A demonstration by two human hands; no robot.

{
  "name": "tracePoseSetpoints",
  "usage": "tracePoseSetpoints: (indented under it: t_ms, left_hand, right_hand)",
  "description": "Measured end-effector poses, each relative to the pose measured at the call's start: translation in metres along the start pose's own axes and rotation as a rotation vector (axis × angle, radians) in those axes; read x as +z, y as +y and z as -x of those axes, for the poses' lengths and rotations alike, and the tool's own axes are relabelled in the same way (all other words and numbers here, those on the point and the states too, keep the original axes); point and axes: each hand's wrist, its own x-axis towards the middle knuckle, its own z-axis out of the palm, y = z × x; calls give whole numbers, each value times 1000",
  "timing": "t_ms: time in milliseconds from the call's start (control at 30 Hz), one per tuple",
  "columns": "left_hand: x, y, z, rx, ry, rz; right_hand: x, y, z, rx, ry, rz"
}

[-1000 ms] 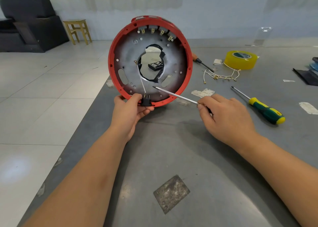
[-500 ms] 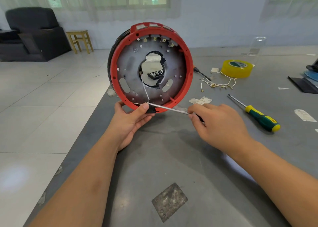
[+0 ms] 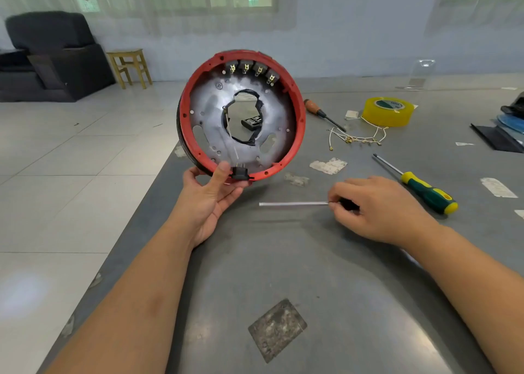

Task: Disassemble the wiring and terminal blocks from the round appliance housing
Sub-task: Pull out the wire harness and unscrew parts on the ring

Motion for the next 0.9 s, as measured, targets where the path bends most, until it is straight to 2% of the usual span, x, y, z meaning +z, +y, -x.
tracePoseSetpoints:
  t_ms: [200, 433, 500, 533, 600, 633, 667, 733, 833, 900]
  left_hand:
    - [-3, -2, -2, 30, 89, -67]
    - [5, 0, 6, -36, 172, -189]
    - [8, -2, 7, 141, 218, -369]
    - [7, -2, 4, 319, 275, -529]
    - [6, 4, -8, 700, 385, -940]
    - [7, 9, -18, 783, 378, -1155]
    - [7, 13, -32, 768, 327, -1328]
    - [8, 20, -57, 628, 228, -1541]
    - [5, 18, -84, 476, 133, -1680]
    - [6, 16, -93, 468, 111, -1683]
  right_hand:
    - [6, 15, -3, -20, -83, 72]
    - [9, 15, -4, -1, -107, 118]
    - [9, 15, -4, 4, -112, 117]
    - [9, 15, -4, 5, -109, 117]
    - [11, 15, -3, 9, -90, 119]
    - [12, 15, -3, 11, -76, 118]
    - [13, 15, -2, 13, -64, 118]
    - [14, 15, -2, 12, -56, 112]
    - [16, 17, -3, 18, -53, 109]
    - [17, 18, -4, 19, -47, 102]
